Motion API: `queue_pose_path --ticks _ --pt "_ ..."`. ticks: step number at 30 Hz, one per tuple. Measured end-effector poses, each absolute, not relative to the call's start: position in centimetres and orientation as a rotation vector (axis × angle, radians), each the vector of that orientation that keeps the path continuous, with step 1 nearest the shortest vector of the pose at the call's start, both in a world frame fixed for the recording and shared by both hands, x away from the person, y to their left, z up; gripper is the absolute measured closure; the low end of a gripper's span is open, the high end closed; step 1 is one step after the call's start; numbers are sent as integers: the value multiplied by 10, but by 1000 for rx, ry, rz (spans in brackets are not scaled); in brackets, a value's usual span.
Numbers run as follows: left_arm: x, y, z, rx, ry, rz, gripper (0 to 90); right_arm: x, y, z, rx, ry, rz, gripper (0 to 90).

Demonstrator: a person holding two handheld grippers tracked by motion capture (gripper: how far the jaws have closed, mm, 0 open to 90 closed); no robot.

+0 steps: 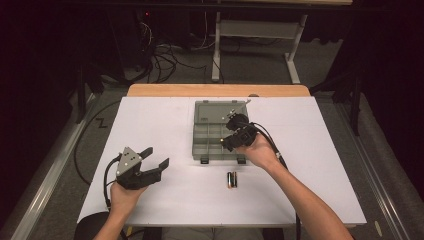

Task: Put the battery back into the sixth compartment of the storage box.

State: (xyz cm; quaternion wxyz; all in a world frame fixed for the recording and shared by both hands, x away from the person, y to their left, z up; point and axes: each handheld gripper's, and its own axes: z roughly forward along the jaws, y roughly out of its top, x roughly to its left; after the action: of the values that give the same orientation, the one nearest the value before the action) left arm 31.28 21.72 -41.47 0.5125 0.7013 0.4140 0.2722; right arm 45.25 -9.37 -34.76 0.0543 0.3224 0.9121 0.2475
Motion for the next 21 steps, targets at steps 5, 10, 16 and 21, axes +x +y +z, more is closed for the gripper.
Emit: queue_pose_path --ticks 5,10,16,21 --pt "314 218 -415 1688 995 654 297 455 -87 -350 977 2772 727 789" --pt "313 218 -415 1685 992 653 298 458 -80 -354 968 2779 723 789" --pt "314 218 -415 1677 996 653 295 460 -72 -356 985 2781 732 788" --pt "313 218 -414 1680 992 655 295 462 -67 -360 983 2789 726 787"
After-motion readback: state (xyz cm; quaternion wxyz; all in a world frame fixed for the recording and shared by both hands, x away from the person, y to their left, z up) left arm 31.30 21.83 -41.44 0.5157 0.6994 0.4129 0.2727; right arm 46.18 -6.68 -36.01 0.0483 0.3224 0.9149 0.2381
